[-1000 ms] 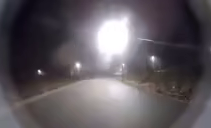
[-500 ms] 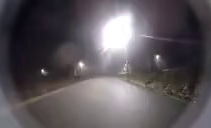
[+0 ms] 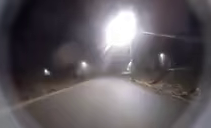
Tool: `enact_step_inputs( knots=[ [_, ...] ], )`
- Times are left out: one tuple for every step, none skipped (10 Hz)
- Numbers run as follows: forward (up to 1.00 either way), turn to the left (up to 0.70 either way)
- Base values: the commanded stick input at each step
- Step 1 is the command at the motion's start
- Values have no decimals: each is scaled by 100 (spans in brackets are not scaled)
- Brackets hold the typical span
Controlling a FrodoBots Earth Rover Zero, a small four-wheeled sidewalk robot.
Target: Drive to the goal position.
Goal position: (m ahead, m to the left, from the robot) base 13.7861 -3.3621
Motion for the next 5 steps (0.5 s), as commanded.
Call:
enact_step_inputs(
  knots=[
    [100, 0],
    [100, 0],
    [100, 0],
    [100, 0],
    [100, 0]
  ],
)
